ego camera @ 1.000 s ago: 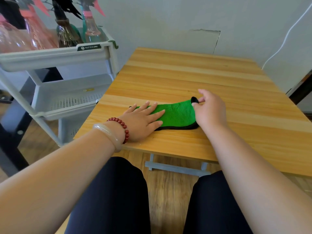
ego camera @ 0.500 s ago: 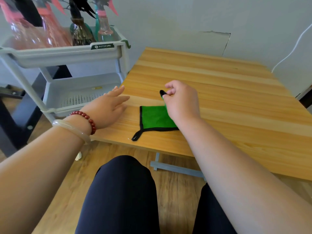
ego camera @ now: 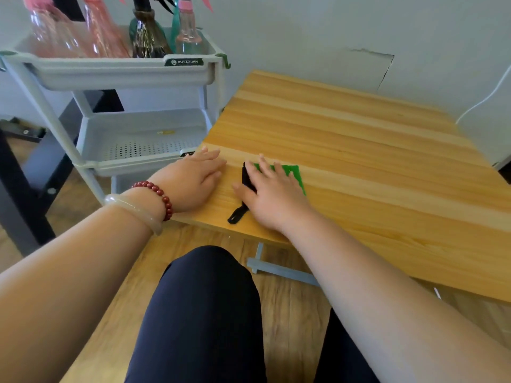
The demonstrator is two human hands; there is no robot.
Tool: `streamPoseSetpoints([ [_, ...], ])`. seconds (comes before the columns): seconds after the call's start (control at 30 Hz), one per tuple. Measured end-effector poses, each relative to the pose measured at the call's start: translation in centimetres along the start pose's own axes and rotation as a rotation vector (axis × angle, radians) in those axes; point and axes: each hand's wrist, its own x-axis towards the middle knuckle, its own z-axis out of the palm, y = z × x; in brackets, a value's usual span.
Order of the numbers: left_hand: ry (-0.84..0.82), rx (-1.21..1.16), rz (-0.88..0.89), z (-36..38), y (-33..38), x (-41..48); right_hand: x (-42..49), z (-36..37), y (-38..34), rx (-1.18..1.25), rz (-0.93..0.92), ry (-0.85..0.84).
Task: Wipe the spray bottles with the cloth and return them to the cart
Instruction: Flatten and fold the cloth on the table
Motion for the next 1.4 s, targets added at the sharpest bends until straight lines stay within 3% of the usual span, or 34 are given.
streamPoseSetpoints([
  [0.13,-0.009,0.012,0.001,0.4,-0.2,-0.9,-0.4,-0.1,1.7,-0.07,0.056,-0.118],
  [0.33,-0.018,0.026,0.005,1.5,-1.0,-2.4,-2.5,-1.0,4.4,-0.043,0.344,-0.132],
  [0.4,0.001,0.063,0.005,1.7,-0.9,-2.4,-2.8,-0.3,2.7,-0.059,0.291,-0.103],
  [0.53,0.072,0.051,0.026,2.2,-0.9,-3.1,-4.4,1.7,-2.3,-0.116,0.004,-0.07],
  [0.63,0.102,0.058,0.041,2.7,-1.1,-4.0,-6.2,2.2,-2.0,-0.141,-0.097,-0.061],
  [0.7,0.1,0.067,0.038,2.8,-1.1,-4.4,-7.2,1.7,0.6,-0.124,-0.025,-0.058],
  [0.8,0.1,0.082,0.035,2.9,-0.8,-4.6,-7.8,0.5,4.5,-0.053,0.236,-0.082],
  [0.9,0.109,0.095,0.021,2.9,-0.5,-4.7,-7.7,0.3,4.9,-0.016,0.384,-0.092],
  [0.97,0.108,0.095,0.016,2.9,-0.5,-4.9,-7.5,0.9,3.0,-0.046,0.332,-0.067],
  [1.2,0.105,0.015,0.023,2.4,-0.8,-5.0,-7.5,3.5,-4.7,-0.138,-0.157,-0.02],
  [1.3,0.144,-0.011,0.006,2.6,-1.4,-5.6,-7.9,3.2,-3.0,-0.112,-0.14,-0.02],
  [1.4,0.137,-0.026,-0.006,2.8,-1.9,-6.4,-8.0,2.2,0.3,-0.092,0.056,-0.034],
])
